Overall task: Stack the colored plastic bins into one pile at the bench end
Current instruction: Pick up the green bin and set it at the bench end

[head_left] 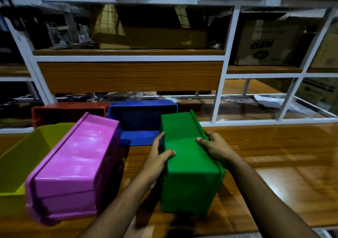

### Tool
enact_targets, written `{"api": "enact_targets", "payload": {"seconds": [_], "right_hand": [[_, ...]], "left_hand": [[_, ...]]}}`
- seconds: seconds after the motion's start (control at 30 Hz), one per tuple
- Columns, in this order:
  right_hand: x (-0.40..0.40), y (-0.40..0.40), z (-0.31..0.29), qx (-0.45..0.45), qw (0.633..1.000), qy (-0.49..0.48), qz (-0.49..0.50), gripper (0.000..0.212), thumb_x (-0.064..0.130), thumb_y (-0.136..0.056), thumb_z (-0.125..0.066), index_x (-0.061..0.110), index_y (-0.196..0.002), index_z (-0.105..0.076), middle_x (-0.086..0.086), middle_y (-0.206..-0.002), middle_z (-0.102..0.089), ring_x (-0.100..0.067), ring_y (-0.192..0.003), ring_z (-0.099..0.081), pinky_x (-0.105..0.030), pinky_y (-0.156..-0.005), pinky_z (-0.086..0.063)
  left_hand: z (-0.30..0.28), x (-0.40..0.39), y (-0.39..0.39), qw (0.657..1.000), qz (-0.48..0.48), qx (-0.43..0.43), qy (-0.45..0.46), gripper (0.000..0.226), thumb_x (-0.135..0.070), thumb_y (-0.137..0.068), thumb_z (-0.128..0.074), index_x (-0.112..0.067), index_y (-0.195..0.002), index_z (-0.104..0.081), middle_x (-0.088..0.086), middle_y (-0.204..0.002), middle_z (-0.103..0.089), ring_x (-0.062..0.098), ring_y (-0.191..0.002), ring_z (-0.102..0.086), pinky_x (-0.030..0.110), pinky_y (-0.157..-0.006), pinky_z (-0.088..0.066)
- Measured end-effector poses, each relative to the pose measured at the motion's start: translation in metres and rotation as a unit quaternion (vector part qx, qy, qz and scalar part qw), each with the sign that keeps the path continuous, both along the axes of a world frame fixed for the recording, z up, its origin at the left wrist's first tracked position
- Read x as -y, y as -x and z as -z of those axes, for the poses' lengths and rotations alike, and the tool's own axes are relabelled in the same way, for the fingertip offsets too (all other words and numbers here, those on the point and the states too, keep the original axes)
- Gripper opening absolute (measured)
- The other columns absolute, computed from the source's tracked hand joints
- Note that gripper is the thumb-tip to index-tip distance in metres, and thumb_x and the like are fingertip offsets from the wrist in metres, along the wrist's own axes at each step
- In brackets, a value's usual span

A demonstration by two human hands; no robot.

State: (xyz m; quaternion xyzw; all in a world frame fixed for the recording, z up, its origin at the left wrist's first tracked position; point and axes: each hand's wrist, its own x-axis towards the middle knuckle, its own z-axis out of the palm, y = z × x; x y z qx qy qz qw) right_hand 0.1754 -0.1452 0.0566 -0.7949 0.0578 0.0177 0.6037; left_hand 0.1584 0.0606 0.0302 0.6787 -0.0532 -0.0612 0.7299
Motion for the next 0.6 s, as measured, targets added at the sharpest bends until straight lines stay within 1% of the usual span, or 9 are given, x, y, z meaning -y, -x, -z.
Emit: {"api": "enact_targets", "payload": {"seconds": [0.13,0.2,0.23,0.3,0.37,0.43,0.47,0.53,0.6], "right_hand": [[0.0,-0.007,0.003,0.002,0.998,0.055,0.002,0.032,0.016,-0.094,-0.06,0.009,-0.125,-0.057,-0.011,-0.113,-0.071,-0.026,-0.097,-0.07,-0.047,-0.09,-0.056],[0.001,-0.009,0.004,0.004,0.996,0.084,0.001,0.034,0.022,-0.091,-0.062,0.013,-0.124,-0.058,-0.007,-0.114,-0.071,-0.024,-0.098,-0.069,-0.047,-0.092,-0.055],[-0.001,-0.01,0.003,0.004,0.994,0.106,0.003,0.033,0.022,-0.091,-0.063,0.014,-0.123,-0.059,-0.005,-0.114,-0.071,-0.024,-0.099,-0.068,-0.046,-0.092,-0.055],[-0.006,-0.012,0.002,-0.002,0.989,0.144,0.012,0.029,0.023,-0.09,-0.064,0.018,-0.119,-0.061,-0.003,-0.111,-0.071,-0.024,-0.099,-0.068,-0.042,-0.089,-0.056],[-0.015,-0.014,-0.002,0.004,0.986,0.169,0.011,0.033,0.029,-0.086,-0.066,0.019,-0.117,-0.063,-0.002,-0.11,-0.072,-0.024,-0.099,-0.068,-0.044,-0.09,-0.056],[-0.023,-0.016,-0.004,0.035,0.989,0.144,-0.012,0.045,0.044,-0.081,-0.064,0.017,-0.117,-0.066,-0.003,-0.109,-0.073,-0.023,-0.097,-0.069,-0.041,-0.085,-0.057],[-0.026,-0.017,-0.004,0.044,0.993,0.105,-0.025,0.045,0.048,-0.084,-0.062,0.015,-0.115,-0.067,-0.002,-0.105,-0.073,-0.022,-0.09,-0.07,-0.037,-0.077,-0.058],[-0.024,-0.015,-0.003,0.046,0.994,0.091,-0.028,0.037,0.044,-0.094,-0.053,0.014,-0.107,-0.071,-0.003,-0.099,-0.074,-0.02,-0.081,-0.07,-0.033,-0.068,-0.056],[-0.009,-0.022,0.009,0.031,0.969,0.244,-0.001,0.04,0.047,-0.095,-0.051,0.014,-0.111,-0.068,-0.008,-0.107,-0.073,-0.026,-0.096,-0.068,-0.038,-0.082,-0.055]], "left_hand": [[0.013,0.001,0.006,1.0,0.025,-0.011,-0.004,0.056,-0.006,-0.091,-0.057,-0.032,-0.138,-0.043,0.007,-0.127,-0.059,0.021,-0.103,-0.066,0.022,-0.069,-0.053],[0.016,-0.002,0.003,0.999,0.023,0.003,-0.041,0.048,-0.012,-0.09,-0.06,-0.034,-0.131,-0.05,0.007,-0.132,-0.058,0.018,-0.109,-0.063,0.026,-0.079,-0.054],[0.015,-0.004,-0.001,0.993,0.012,0.038,-0.112,0.044,-0.018,-0.086,-0.063,-0.038,-0.125,-0.054,0.006,-0.136,-0.055,0.018,-0.116,-0.059,0.03,-0.089,-0.052],[0.008,-0.008,-0.005,0.944,-0.017,0.137,-0.299,0.044,-0.027,-0.077,-0.065,-0.036,-0.12,-0.06,0.003,-0.144,-0.046,0.02,-0.133,-0.041,0.032,-0.106,-0.038],[-0.004,-0.007,-0.005,0.903,-0.027,0.215,-0.371,0.05,-0.029,-0.08,-0.066,-0.031,-0.128,-0.056,-0.001,-0.142,-0.046,0.019,-0.135,-0.037,0.031,-0.107,-0.033],[-0.011,-0.007,-0.005,0.93,-0.01,0.173,-0.323,0.057,-0.042,-0.086,-0.062,-0.032,-0.138,-0.043,-0.006,-0.135,-0.053,0.015,-0.128,-0.048,0.03,-0.103,-0.039],[-0.011,-0.01,-0.008,0.947,0.0,0.126,-0.296,0.064,-0.053,-0.085,-0.058,-0.033,-0.142,-0.036,-0.009,-0.133,-0.053,0.014,-0.125,-0.05,0.029,-0.102,-0.04],[-0.01,-0.016,-0.011,0.961,0.0,0.051,-0.271,0.083,-0.075,-0.075,-0.051,-0.032,-0.144,-0.033,-0.01,-0.131,-0.053,0.013,-0.124,-0.051,0.03,-0.103,-0.038],[-0.003,-0.027,-0.017,0.971,-0.01,-0.003,-0.24,0.079,-0.076,-0.074,-0.054,-0.025,-0.134,-0.047,-0.009,-0.123,-0.061,0.013,-0.115,-0.057,0.031,-0.1,-0.043]]}}
